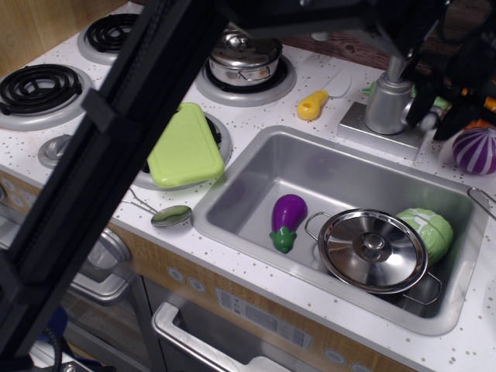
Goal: Turn lever vertical to front
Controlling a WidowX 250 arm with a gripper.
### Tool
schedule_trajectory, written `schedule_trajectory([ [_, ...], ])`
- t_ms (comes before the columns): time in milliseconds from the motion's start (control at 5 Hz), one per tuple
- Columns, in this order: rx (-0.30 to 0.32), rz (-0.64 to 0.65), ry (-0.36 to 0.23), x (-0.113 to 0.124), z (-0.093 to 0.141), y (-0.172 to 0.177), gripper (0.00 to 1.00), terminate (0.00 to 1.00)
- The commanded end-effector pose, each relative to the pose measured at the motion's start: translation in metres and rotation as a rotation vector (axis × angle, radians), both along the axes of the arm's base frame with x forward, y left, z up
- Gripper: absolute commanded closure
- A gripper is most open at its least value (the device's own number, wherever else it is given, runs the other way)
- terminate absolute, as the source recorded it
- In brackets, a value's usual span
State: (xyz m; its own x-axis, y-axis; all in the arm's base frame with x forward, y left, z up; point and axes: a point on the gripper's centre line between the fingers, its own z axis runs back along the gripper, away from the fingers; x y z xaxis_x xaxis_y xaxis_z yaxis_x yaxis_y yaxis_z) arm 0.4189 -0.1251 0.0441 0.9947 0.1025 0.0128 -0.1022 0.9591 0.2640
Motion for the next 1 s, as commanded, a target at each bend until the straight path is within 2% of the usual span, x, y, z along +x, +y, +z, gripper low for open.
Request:
schedule_trajectory([
  [0, -0.097, -0.009, -0.07, -0.005, 0.027, -0.003, 1.0, 0.0],
  [200, -0.127, -0.028, -0.053, -0.003, 0.019, 0.0, 1.0, 0.0],
  [400, -0.134, -0.046, -0.005, -0.002, 0.024, 0.002, 0.0, 0.0],
  [600, -0.122, -0.055, 0.025, -0.008, 0.031, 0.001, 0.0, 0.0],
  [800, -0.085, -0.069, 0.009, -0.013, 0.035, 0.0, 0.0, 1.0],
])
